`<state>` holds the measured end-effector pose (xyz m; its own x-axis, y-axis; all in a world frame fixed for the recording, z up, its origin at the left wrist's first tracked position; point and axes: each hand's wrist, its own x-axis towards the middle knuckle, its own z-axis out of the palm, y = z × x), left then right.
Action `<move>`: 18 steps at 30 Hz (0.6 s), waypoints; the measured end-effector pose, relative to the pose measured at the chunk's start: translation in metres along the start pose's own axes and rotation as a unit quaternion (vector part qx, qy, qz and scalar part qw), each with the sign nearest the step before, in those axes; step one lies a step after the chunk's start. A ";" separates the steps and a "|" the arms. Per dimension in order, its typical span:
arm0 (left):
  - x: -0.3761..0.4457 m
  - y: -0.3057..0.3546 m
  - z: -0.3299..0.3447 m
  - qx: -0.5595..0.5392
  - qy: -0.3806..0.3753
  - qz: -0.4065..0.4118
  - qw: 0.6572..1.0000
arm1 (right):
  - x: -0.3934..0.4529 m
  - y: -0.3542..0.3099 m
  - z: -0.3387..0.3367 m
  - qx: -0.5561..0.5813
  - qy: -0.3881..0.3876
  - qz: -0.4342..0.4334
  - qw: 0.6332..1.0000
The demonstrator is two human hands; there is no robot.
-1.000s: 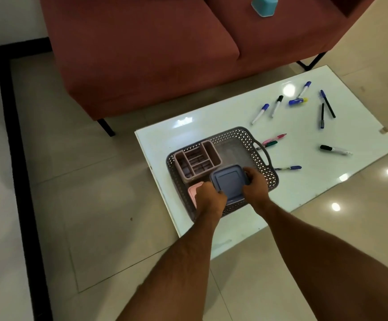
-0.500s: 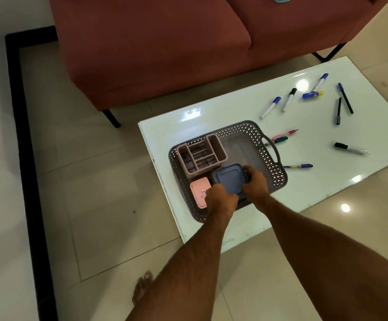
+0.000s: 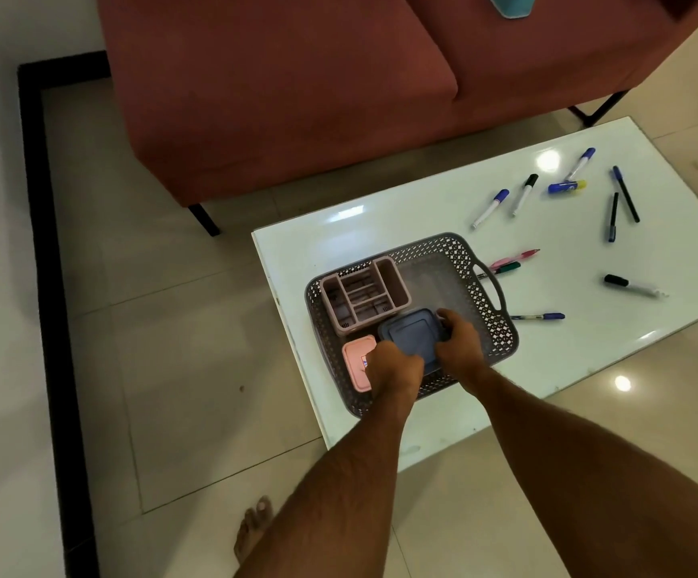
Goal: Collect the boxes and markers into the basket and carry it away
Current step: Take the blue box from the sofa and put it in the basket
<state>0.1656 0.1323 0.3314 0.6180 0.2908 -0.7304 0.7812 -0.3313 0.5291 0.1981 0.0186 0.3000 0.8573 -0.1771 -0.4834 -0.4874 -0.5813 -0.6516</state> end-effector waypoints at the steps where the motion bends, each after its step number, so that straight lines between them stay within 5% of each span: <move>1: -0.001 0.002 -0.002 0.000 0.008 -0.001 1.000 | 0.000 -0.002 -0.001 0.003 0.003 0.009 1.000; 11: 0.000 0.069 -0.058 0.001 0.046 0.099 0.994 | 0.006 -0.076 -0.035 0.058 0.129 -0.006 0.990; 18: 0.052 0.130 -0.129 -0.090 0.071 0.190 0.975 | 0.050 -0.164 -0.023 0.088 0.134 -0.057 0.985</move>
<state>0.3109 0.2206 0.4180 0.8623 0.3024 -0.4061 0.4875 -0.2795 0.8272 0.3249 0.0867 0.3963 0.9100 -0.3354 -0.2438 -0.3855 -0.4677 -0.7954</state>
